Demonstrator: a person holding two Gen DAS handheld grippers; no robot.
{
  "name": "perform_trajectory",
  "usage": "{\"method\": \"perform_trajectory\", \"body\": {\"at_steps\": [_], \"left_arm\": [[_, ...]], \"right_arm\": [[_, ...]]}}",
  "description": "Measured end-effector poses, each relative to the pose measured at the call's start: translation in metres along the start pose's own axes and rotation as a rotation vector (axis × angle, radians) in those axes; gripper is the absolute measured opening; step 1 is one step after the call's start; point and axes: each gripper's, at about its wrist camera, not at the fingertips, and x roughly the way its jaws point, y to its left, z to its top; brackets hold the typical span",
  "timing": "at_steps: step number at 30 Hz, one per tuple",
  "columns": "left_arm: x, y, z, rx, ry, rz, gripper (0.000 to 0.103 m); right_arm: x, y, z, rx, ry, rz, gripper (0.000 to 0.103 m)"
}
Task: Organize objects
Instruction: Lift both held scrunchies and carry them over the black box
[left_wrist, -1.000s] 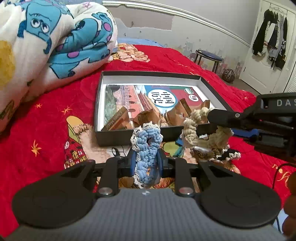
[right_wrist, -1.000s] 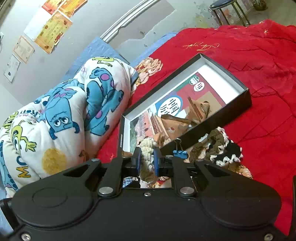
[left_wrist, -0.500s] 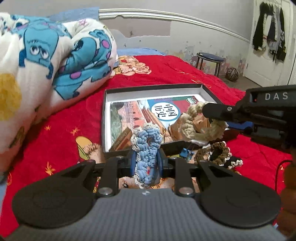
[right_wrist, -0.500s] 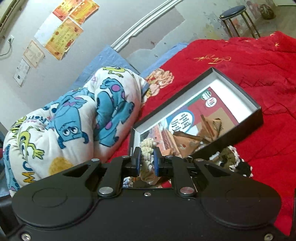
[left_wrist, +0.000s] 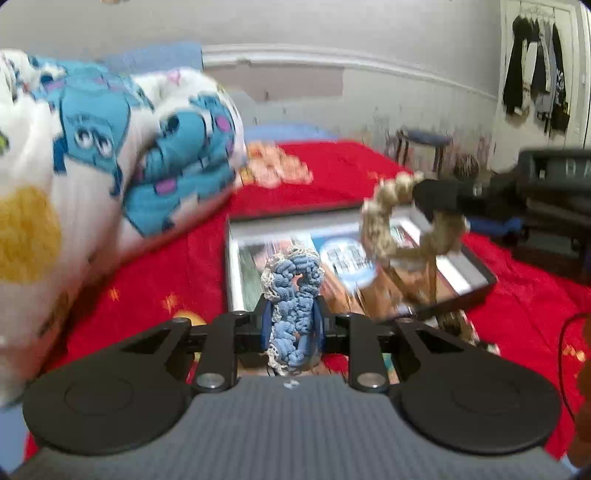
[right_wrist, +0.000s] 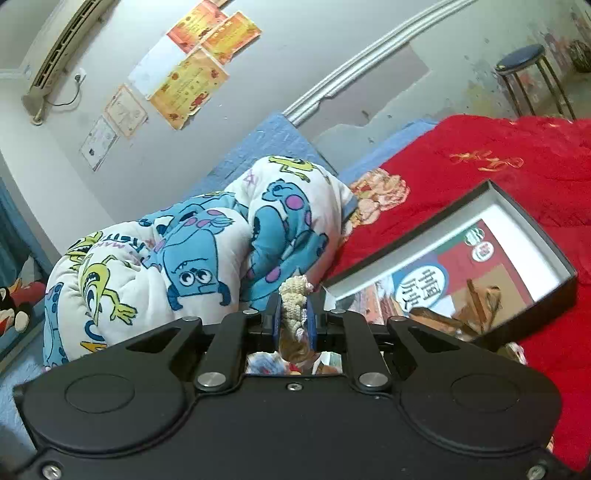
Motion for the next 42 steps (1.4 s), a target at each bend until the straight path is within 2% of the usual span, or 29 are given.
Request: {"method": "perform_trajectory", "body": {"at_steps": [3,8,11,15,18,24,28,31,36,42], "left_arm": [[0.005,0.003,0.01,0.026,-0.037,0.032,0.027],[0.021,0.016,0.022,-0.001,-0.068,0.015,0.027],[0.031,0.025,0.025,-0.053,-0.073,-0.007,0.027],[0.048,0.034,0.035,-0.084,-0.073,-0.023,0.027],[0.062,0.039,0.047,-0.098,-0.075,-0.024,0.027],[0.086,0.051,0.053,-0.159,-0.06,-0.053,0.027],[0.096,0.046,0.042,-0.104,-0.046,-0.025,0.027],[0.108,0.047,0.035,-0.122,-0.005,-0.038,0.027],[0.123,0.048,0.026,-0.16,0.053,-0.058,0.027],[0.13,0.04,0.018,-0.122,0.096,-0.062,0.027]], "right_arm": [[0.001,-0.005,0.004,-0.013,0.0,-0.019,0.015],[0.0,-0.029,0.016,0.05,-0.026,-0.033,0.014],[0.003,-0.036,0.02,0.055,-0.032,-0.036,0.014],[0.019,-0.037,0.023,0.036,-0.024,0.001,0.014],[0.04,-0.032,0.022,-0.029,0.01,-0.028,0.014],[0.088,-0.036,0.019,-0.027,0.07,-0.05,0.015],[0.114,-0.036,0.021,-0.038,0.075,-0.087,0.015],[0.131,-0.041,0.013,-0.036,0.093,-0.125,0.015],[0.142,-0.046,-0.004,-0.045,0.119,-0.201,0.015],[0.138,-0.041,-0.01,-0.101,0.096,-0.245,0.015]]}}
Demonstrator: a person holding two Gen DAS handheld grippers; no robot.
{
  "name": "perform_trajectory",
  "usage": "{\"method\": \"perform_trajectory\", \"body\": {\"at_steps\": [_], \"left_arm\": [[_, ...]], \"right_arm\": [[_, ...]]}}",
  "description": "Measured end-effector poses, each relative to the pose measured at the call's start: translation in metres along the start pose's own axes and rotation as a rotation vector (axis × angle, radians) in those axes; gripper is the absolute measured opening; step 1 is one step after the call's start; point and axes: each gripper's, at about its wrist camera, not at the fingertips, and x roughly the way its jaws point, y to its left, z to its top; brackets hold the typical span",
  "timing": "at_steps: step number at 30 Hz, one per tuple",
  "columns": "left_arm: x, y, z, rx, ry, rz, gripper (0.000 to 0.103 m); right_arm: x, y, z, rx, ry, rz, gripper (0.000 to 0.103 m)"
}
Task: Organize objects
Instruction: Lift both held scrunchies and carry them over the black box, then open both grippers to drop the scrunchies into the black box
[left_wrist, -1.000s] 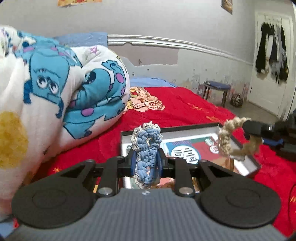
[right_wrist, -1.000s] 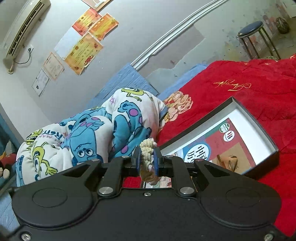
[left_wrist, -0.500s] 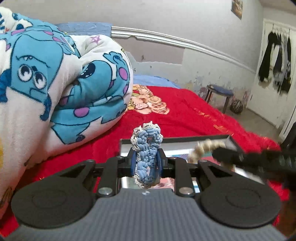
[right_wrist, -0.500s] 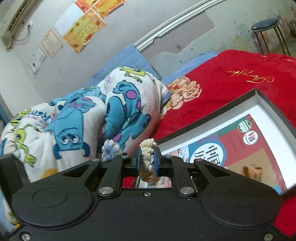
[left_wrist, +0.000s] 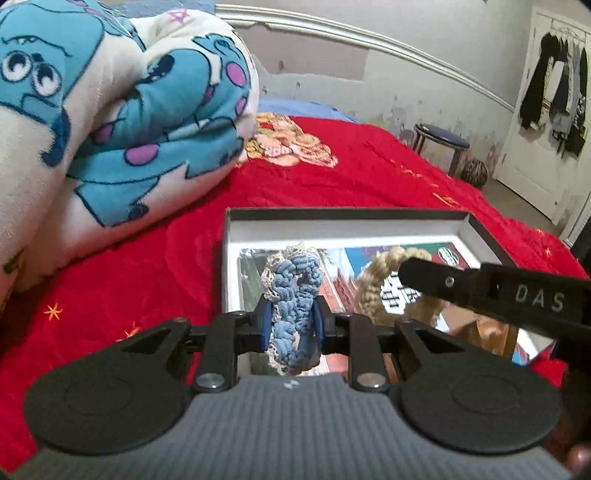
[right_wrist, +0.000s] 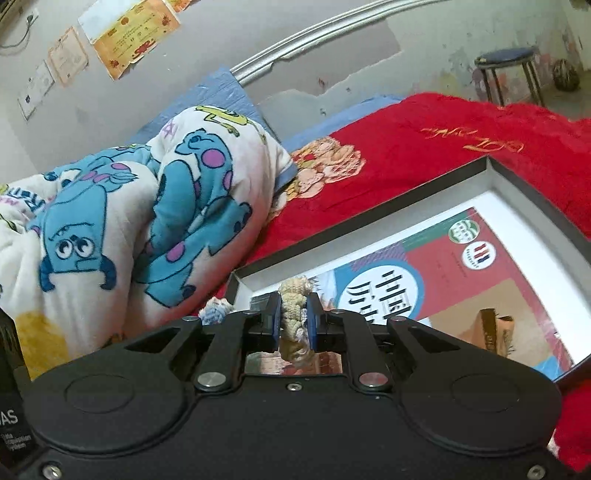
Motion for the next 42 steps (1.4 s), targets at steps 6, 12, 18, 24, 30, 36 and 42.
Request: {"method": "perform_trajectory", "body": {"at_steps": [6,12,18,24,30,36,42], "left_arm": [[0.002,-0.002,-0.003,-0.008,0.026,-0.018,0.027],[0.005,-0.004,-0.007,0.012,0.047,0.003,0.027],[0.007,-0.006,-0.009,0.019,0.056,0.001,0.027],[0.008,-0.008,-0.009,0.038,0.057,0.016,0.027],[0.009,-0.009,-0.01,0.043,0.061,0.017,0.027],[0.01,-0.006,-0.01,0.027,0.069,0.007,0.028],[0.01,-0.009,-0.011,0.056,0.063,0.018,0.029]], "right_arm": [[0.003,-0.002,-0.003,0.006,0.026,-0.036,0.015],[0.009,-0.002,-0.007,0.008,0.082,-0.081,0.015],[0.01,-0.003,-0.006,0.027,0.108,-0.066,0.015],[0.011,-0.002,-0.007,0.042,0.114,-0.045,0.015],[0.012,-0.002,-0.009,0.065,0.115,-0.017,0.016],[0.012,-0.003,-0.011,0.073,0.111,-0.019,0.017],[0.014,-0.002,-0.012,0.072,0.117,-0.017,0.017]]}}
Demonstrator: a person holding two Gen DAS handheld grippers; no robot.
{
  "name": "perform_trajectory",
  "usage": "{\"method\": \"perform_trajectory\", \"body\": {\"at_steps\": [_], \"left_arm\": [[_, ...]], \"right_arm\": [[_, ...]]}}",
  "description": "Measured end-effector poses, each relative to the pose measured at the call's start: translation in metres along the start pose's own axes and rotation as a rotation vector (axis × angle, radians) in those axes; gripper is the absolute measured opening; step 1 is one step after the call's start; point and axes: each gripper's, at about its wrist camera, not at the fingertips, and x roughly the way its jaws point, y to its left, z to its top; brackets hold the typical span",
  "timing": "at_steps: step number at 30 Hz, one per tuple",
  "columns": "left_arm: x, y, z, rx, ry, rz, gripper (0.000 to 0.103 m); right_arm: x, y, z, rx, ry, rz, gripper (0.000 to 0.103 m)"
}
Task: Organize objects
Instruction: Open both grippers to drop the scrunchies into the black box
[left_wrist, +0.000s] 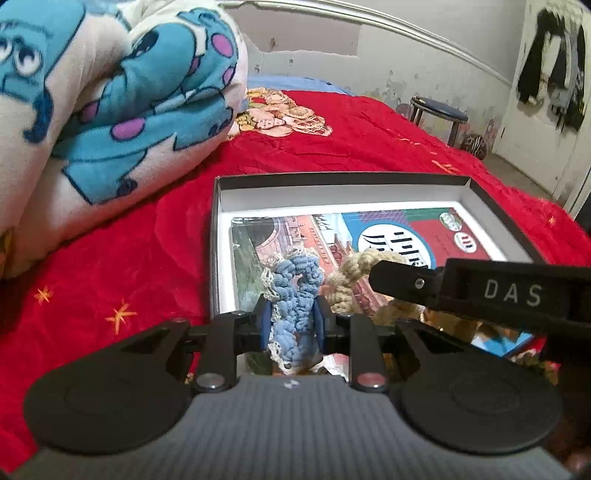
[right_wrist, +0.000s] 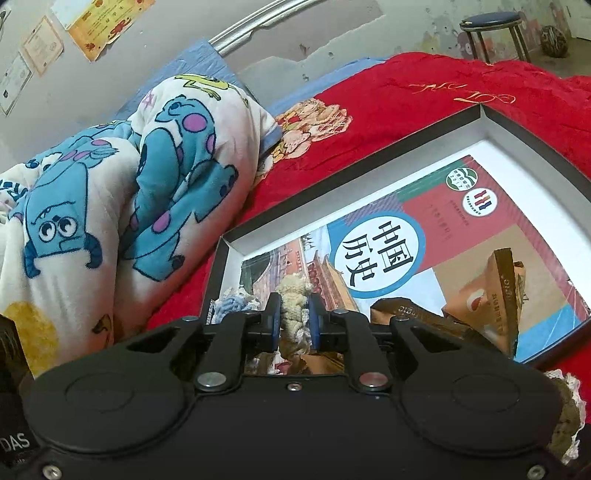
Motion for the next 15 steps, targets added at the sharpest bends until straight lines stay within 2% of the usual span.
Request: {"method": "perform_trajectory", "body": {"at_steps": [4,5,6,7,11,14,15], "left_arm": [[0.002,-0.003,-0.002,0.01,0.005,-0.002,0.032],[0.003,-0.002,-0.002,0.01,0.007,-0.003,0.034],[0.003,-0.002,-0.002,0.01,0.009,-0.002,0.043],[0.003,-0.002,-0.002,0.009,0.012,0.0,0.048],[0.004,0.001,-0.001,-0.003,0.037,-0.008,0.055],[-0.007,0.002,0.004,-0.008,0.082,-0.019,0.064],[-0.014,0.001,0.005,0.0,0.071,-0.023,0.071]], "right_arm": [[0.002,-0.002,-0.001,0.008,0.012,0.002,0.017],[0.003,-0.002,-0.001,0.01,0.016,0.001,0.018],[0.004,-0.003,-0.002,0.012,0.027,0.002,0.018],[0.006,-0.003,-0.002,0.013,0.038,0.004,0.018],[0.009,-0.003,-0.004,0.021,0.05,0.021,0.019],[0.006,-0.003,-0.001,0.056,0.067,0.039,0.035],[0.001,-0.002,0.0,0.068,0.063,0.047,0.041]]}}
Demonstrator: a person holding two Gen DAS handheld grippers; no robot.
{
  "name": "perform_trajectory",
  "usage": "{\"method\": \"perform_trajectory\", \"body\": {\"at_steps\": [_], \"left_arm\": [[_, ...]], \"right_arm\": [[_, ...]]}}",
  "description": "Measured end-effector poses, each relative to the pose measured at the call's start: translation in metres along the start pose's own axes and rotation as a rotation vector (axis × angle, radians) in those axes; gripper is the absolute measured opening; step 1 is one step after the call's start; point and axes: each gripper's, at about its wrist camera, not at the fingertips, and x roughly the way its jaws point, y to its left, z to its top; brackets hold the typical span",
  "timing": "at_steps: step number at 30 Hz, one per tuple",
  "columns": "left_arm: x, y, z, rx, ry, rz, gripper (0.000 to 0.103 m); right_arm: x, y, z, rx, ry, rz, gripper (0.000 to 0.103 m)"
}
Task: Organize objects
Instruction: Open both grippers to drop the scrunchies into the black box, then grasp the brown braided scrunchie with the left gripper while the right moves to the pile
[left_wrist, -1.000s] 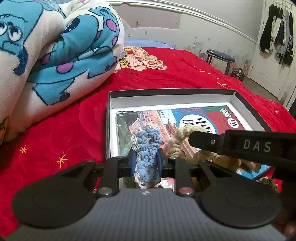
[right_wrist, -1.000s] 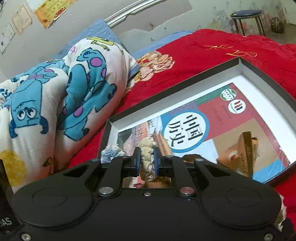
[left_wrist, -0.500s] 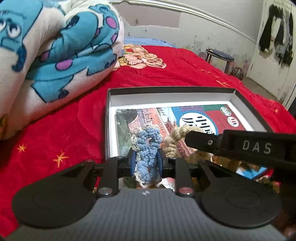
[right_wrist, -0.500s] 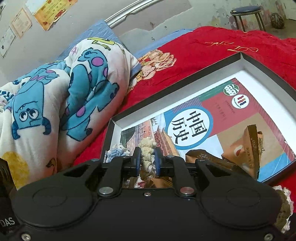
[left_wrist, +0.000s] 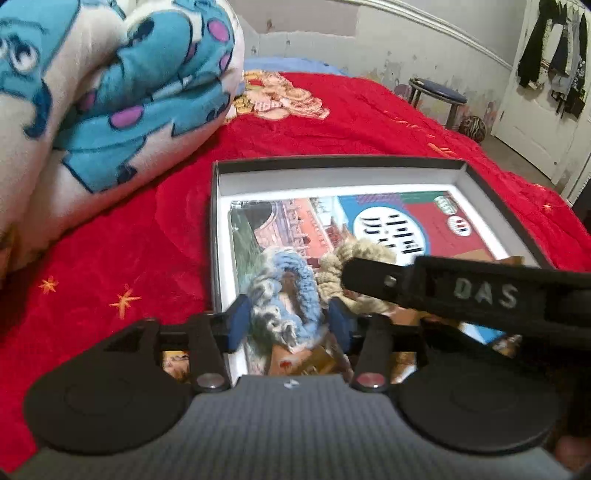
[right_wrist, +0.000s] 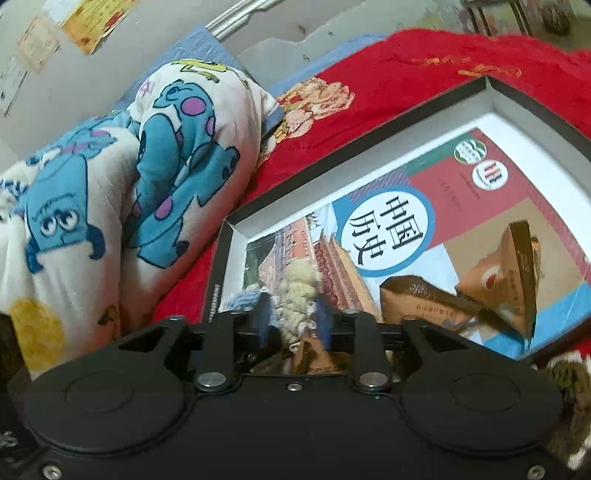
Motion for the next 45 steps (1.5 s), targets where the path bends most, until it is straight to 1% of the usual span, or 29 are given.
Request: {"method": "perform_trajectory", "body": {"at_steps": [1,2,3,4,8,10,11,12,14,18,20,21,22,24,25,26,27,29,31,32,33,35,37,38,39,41,43,45], "left_arm": [[-0.01,-0.002,0.0,0.014,-0.02,-0.014,0.075],[-0.017,-0.004,-0.001,0.029,-0.031,-0.033,0.076],[-0.023,-0.006,-0.001,0.042,-0.035,-0.054,0.077],[-0.029,-0.009,-0.002,0.052,-0.042,-0.075,0.078],[-0.05,-0.014,-0.003,0.034,-0.077,-0.11,0.079],[-0.06,-0.016,-0.003,0.024,-0.095,-0.132,0.079],[-0.064,-0.018,-0.003,0.022,-0.106,-0.142,0.079],[-0.068,-0.019,-0.003,0.019,-0.116,-0.152,0.079],[-0.077,-0.025,-0.001,0.013,-0.136,-0.178,0.08],[-0.09,-0.04,-0.004,0.018,-0.169,-0.239,0.08],[-0.094,-0.052,-0.01,0.045,-0.169,-0.269,0.08],[-0.095,-0.058,-0.014,0.065,-0.161,-0.289,0.08],[-0.096,-0.067,-0.021,0.1,-0.147,-0.318,0.08],[-0.096,-0.082,-0.031,0.167,-0.136,-0.365,0.08],[-0.094,-0.093,-0.037,0.215,-0.132,-0.386,0.08],[-0.091,-0.101,-0.043,0.245,-0.135,-0.391,0.08],[-0.088,-0.109,-0.048,0.267,-0.142,-0.386,0.08],[-0.08,-0.119,-0.055,0.278,-0.141,-0.38,0.078],[-0.068,-0.123,-0.063,0.283,-0.114,-0.403,0.07],[-0.062,-0.124,-0.065,0.285,-0.102,-0.401,0.068],[-0.057,-0.123,-0.067,0.284,-0.089,-0.389,0.067],[-0.046,-0.123,-0.069,0.276,-0.063,-0.353,0.065],[-0.04,-0.119,-0.069,0.257,-0.065,-0.34,0.063],[-0.038,-0.118,-0.067,0.246,-0.067,-0.336,0.062],[-0.036,-0.118,-0.067,0.239,-0.069,-0.335,0.059],[-0.031,-0.119,-0.066,0.242,-0.06,-0.335,0.05],[-0.025,-0.122,-0.067,0.252,-0.038,-0.333,0.039],[-0.023,-0.124,-0.069,0.267,-0.027,-0.326,0.035]], "right_arm": [[-0.006,0.002,0.001,0.001,-0.009,0.017,0.042],[-0.012,0.006,0.002,-0.002,-0.018,0.032,0.043],[-0.02,0.01,0.003,-0.009,-0.03,0.043,0.045],[-0.027,0.014,0.005,-0.016,-0.039,0.048,0.051],[-0.068,0.023,0.009,-0.038,-0.102,0.061,0.059],[-0.094,0.022,0.012,-0.04,-0.148,0.053,0.067],[-0.109,0.02,0.014,-0.045,-0.174,0.039,0.068],[-0.122,0.018,0.017,-0.052,-0.194,0.017,0.07],[-0.148,0.011,0.02,-0.058,-0.218,-0.045,0.071],[-0.193,-0.001,0.014,-0.073,-0.25,-0.206,0.071],[-0.214,-0.012,0.004,-0.045,-0.278,-0.265,0.071],[-0.224,-0.021,-0.004,-0.019,-0.288,-0.281,0.073],[-0.232,-0.029,-0.012,-0.003,-0.286,-0.292,0.078],[-0.241,-0.047,-0.027,0.033,-0.282,-0.327,0.079],[-0.243,-0.055,-0.033,0.064,-0.284,-0.338,0.08],[-0.243,-0.064,-0.036,0.098,-0.282,-0.336,0.079],[-0.241,-0.072,-0.036,0.136,-0.274,-0.321,0.076],[-0.237,-0.084,-0.034,0.206,-0.263,-0.267,0.074],[-0.228,-0.094,-0.038,0.272,-0.25,-0.199,0.076],[-0.222,-0.099,-0.043,0.306,-0.233,-0.17,0.076],[-0.216,-0.105,-0.046,0.344,-0.208,-0.162,0.076],[-0.207,-0.113,-0.053,0.375,-0.175,-0.179,0.076],[-0.201,-0.119,-0.056,0.402,-0.164,-0.212,0.074],[-0.198,-0.121,-0.058,0.413,-0.159,-0.214,0.073],[-0.194,-0.122,-0.059,0.423,-0.15,-0.215,0.071],[-0.186,-0.122,-0.062,0.432,-0.133,-0.213,0.068],[-0.175,-0.118,-0.062,0.426,-0.097,-0.202,0.063],[-0.165,-0.116,-0.064,0.429,-0.069,-0.186,0.06]]}}
